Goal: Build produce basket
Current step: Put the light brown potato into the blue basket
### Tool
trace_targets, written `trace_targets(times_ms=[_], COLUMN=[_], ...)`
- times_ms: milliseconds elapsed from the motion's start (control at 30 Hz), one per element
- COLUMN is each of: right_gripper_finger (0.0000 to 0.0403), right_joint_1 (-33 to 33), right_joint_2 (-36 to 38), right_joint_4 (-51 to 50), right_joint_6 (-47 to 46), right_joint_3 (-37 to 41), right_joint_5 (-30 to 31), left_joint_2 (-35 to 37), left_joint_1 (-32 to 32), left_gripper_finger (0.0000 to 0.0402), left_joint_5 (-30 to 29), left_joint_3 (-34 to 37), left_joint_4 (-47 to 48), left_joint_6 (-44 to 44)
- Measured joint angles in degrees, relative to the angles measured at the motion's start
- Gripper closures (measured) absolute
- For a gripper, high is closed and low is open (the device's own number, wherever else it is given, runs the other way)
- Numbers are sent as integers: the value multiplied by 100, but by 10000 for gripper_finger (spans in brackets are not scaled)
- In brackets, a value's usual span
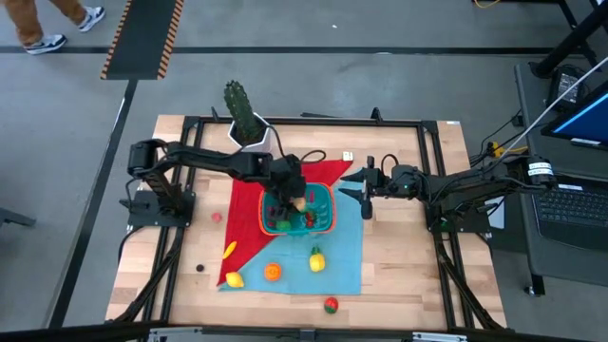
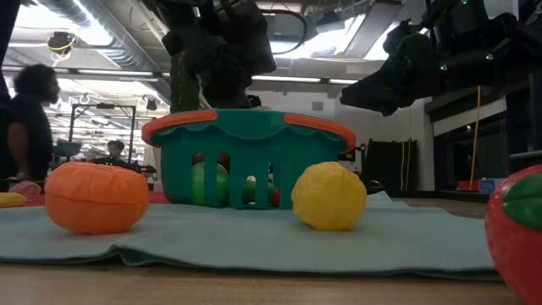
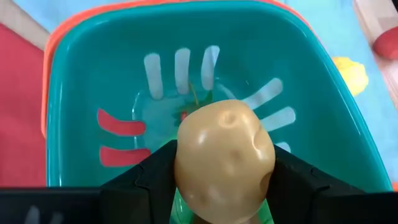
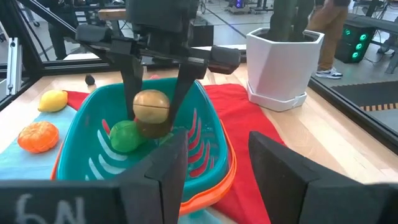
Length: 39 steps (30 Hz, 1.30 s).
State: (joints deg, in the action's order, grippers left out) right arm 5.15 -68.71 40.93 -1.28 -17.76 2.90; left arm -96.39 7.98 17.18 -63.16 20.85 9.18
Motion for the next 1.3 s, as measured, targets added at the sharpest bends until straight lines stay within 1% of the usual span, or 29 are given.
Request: trace_targets(times_ms=[167, 333, 467, 533, 600, 667, 833, 1000, 1100, 1300], right_gripper_finger=[230, 230, 230, 230, 230, 230, 230, 230, 230, 230], right_joint_1=[0, 0, -2, -2, -2, -2, -2, -2, -2, -2], right_joint_2=[0, 0, 0, 0, 0, 0, 0, 0, 0, 0], right_joint_4=[-9, -13, -15, -22, -23, -60, -98, -107, -114, -133], right_joint_6=[0, 0, 0, -4, -2, -4, -2, -4, -9, -4], right_joint_3=[0, 0, 0, 0, 0, 0, 0, 0, 0, 0], right_joint_5=[0, 0, 0, -1, 0, 0, -2, 0, 0, 0], left_joint_2=[-3, -11, -142, -235, -265, -329, -424, -527, -521, -309], left_joint_1=[-91, -171, -211, -237, -237, -238, -239, -237, -237, -244], left_gripper_finger=[213, 213, 213, 213, 213, 213, 212, 192, 185, 188], left_joint_5=[-155, -169, -213, -261, -286, -287, -292, -334, -358, -424], left_joint_3=[0, 0, 13, -7, 16, 1, 0, 0, 0, 4], left_joint_4=[13, 13, 27, -141, 37, -123, -104, -102, -111, -149], left_joint_6=[-47, -49, -56, -54, -91, -99, -100, -84, -89, -110])
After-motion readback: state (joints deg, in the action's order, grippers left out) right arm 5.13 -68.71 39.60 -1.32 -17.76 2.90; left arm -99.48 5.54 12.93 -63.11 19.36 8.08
